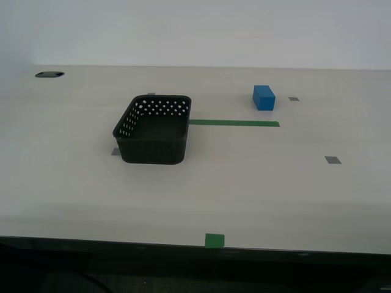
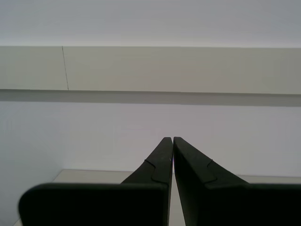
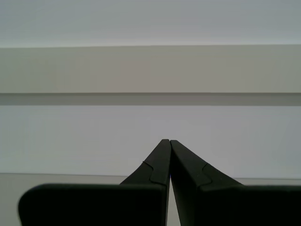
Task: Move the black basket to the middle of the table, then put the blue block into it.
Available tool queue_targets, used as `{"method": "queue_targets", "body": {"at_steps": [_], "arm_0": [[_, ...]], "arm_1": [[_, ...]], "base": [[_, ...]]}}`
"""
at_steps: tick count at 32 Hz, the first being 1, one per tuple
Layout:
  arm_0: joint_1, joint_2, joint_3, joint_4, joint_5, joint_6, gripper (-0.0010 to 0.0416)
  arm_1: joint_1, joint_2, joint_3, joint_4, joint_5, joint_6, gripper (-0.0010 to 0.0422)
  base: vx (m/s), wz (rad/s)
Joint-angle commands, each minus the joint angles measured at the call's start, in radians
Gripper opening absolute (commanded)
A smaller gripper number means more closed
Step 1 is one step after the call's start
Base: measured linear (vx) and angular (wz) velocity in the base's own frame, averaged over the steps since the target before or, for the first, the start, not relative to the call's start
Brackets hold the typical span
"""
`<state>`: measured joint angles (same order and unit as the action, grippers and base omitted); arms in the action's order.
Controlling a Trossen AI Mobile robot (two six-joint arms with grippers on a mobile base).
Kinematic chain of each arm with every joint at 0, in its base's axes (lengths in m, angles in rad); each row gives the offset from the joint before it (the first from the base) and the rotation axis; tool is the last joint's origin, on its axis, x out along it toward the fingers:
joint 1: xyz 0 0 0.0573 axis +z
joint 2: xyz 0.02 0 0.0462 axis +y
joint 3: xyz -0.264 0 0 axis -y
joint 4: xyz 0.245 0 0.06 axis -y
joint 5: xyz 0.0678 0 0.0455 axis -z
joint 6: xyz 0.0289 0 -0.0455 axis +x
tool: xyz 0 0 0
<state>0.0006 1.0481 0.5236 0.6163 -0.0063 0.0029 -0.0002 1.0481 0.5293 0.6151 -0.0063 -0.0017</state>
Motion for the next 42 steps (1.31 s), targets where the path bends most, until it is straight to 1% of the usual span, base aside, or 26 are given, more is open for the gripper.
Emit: {"method": "queue_targets", "body": {"at_steps": [1, 3, 4, 5, 6, 7, 8, 12, 13, 14, 18, 21, 23, 25, 28, 32, 33, 34, 35, 42], "arm_0": [[0.000, 0.000, 0.001, 0.004, 0.001, 0.000, 0.0001], [0.000, 0.000, 0.001, 0.004, 0.001, 0.000, 0.0001], [0.000, 0.000, 0.001, 0.003, 0.001, 0.000, 0.0001], [0.000, 0.000, 0.001, 0.004, 0.001, 0.000, 0.0001], [0.000, 0.000, 0.001, 0.004, 0.001, 0.000, 0.0001], [0.000, 0.000, 0.001, 0.004, 0.001, 0.000, 0.0001], [0.000, 0.000, 0.001, 0.004, 0.001, 0.000, 0.0001], [0.000, 0.000, 0.001, 0.004, 0.001, 0.000, 0.0000], [0.000, 0.000, 0.001, 0.004, 0.001, 0.000, 0.0000], [0.000, 0.000, 0.001, 0.004, 0.000, 0.000, 0.0001], [0.000, 0.000, 0.001, -0.002, 0.000, 0.001, 0.0001], [0.001, 0.000, 0.001, -0.029, 0.000, 0.001, 0.0001], [0.001, 0.000, 0.001, -0.049, 0.000, 0.001, 0.0000], [0.001, 0.000, 0.001, -0.076, 0.000, 0.001, 0.0001], [0.001, 0.000, 0.001, -0.087, 0.000, 0.001, 0.0001], [0.001, 0.000, 0.001, -0.095, 0.000, 0.006, 0.0000], [0.001, 0.000, 0.001, -0.095, 0.000, 0.006, 0.0001], [0.002, 0.000, 0.001, -0.095, 0.000, 0.013, 0.0001], [0.002, 0.000, 0.001, -0.097, 0.000, 0.017, 0.0000], [0.002, 0.000, 0.001, -0.115, 0.000, 0.020, 0.0001]], "arm_1": [[0.000, 0.000, 0.000, -0.009, 0.006, -0.011, 0.0000], [-0.001, 0.000, 0.003, -0.037, 0.074, -0.011, 0.0000], [-0.001, 0.000, 0.019, -0.097, 0.161, -0.024, 0.0000], [-0.002, 0.000, 0.034, -0.146, 0.208, -0.036, 0.0000], [-0.011, 0.001, 0.072, -0.265, 0.253, -0.064, 0.0000], [-0.021, 0.007, 0.099, -0.343, 0.252, -0.071, 0.0000], [-0.034, 0.015, 0.145, -0.459, 0.251, -0.061, 0.0000], [-0.064, 0.060, 0.285, -0.731, 0.251, -0.031, 0.0000], [-0.070, 0.070, 0.309, -0.769, 0.251, -0.023, 0.0000], [-0.087, 0.101, 0.360, -0.848, 0.251, -0.015, 0.0000], [-0.125, 0.176, 0.464, -0.990, 0.251, -0.009, 0.0000], [-0.156, 0.265, 0.546, -1.122, 0.251, -0.016, 0.0000], [-0.171, 0.307, 0.571, -1.165, 0.251, -0.013, 0.0000], [-0.204, 0.394, 0.607, -1.217, 0.251, 0.006, 0.0000], [-0.243, 0.490, 0.625, -1.223, 0.245, 0.006, 0.0000], [-0.278, 0.610, 0.637, -1.225, 0.180, 0.003, 0.0000], [-0.280, 0.625, 0.637, -1.225, 0.171, 0.003, 0.0000], [-0.282, 0.660, 0.637, -1.226, 0.153, 0.003, 0.0000], [-0.282, 0.682, 0.637, -1.226, 0.148, 0.004, 0.0000], [-0.283, 0.764, 0.639, -1.215, 0.150, 0.010, 0.0000]], "base": [[0.000, 0.000], [0.000, 0.000], [0.000, 0.000], [0.000, 0.000], [0.000, 0.000], [0.000, 0.000], [0.000, 0.000], [0.000, 0.000], [0.000, 0.000], [0.000, 0.000], [0.000, 0.000], [0.000, 0.000], [0.000, 0.000], [0.000, 0.000], [0.000, 0.000], [0.000, 0.000], [0.000, 0.000], [0.000, 0.000], [0.000, 0.000], [0.000, 0.000]]}}
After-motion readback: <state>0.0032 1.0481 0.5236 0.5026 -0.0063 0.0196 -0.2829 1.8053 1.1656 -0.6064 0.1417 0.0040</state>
